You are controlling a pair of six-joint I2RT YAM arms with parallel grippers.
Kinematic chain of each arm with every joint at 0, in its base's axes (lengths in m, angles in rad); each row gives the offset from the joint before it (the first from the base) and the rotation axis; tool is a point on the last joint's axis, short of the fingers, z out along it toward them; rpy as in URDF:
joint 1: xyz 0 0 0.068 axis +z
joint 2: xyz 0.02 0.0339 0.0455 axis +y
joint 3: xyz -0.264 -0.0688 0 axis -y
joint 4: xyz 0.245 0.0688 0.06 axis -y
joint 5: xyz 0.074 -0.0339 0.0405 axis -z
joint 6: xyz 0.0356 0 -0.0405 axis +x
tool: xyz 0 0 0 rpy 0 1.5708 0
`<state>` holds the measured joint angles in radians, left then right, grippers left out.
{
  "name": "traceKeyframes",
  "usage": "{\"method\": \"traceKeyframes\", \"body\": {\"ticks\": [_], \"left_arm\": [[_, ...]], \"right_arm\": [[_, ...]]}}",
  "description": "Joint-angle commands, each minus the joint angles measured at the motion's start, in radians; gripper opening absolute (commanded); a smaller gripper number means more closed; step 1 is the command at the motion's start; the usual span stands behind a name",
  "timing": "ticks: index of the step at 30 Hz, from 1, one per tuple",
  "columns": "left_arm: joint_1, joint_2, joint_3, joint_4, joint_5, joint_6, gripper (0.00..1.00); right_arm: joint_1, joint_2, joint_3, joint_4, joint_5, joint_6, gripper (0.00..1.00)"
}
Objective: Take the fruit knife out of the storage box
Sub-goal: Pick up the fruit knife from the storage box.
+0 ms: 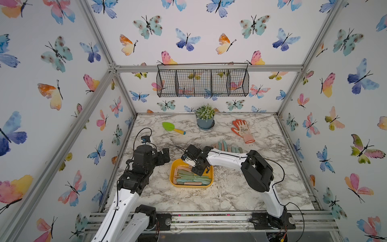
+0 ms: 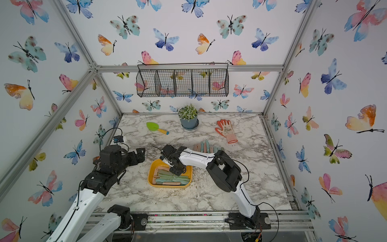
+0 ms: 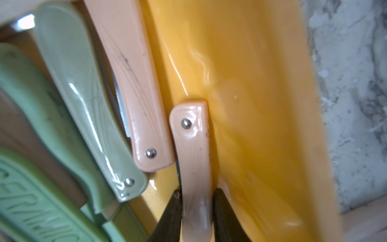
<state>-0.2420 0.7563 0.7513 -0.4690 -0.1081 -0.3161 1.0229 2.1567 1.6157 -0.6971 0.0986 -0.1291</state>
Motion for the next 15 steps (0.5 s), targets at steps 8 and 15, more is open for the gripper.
{"method": "traceKeyframes", "body": {"ticks": [8, 15], "left_arm": [[0.006, -0.008, 0.013, 0.005, -0.003, -0.002, 0.98], [0.006, -0.009, 0.013, 0.004, -0.003, -0.003, 0.99]], "right_arm": [[-0.001, -0.058, -0.004, -0.017, 0.0, 0.011, 0.27], [-0.002, -0.104, -0.015, -0.012, -0.017, 0.018, 0.27]]}}
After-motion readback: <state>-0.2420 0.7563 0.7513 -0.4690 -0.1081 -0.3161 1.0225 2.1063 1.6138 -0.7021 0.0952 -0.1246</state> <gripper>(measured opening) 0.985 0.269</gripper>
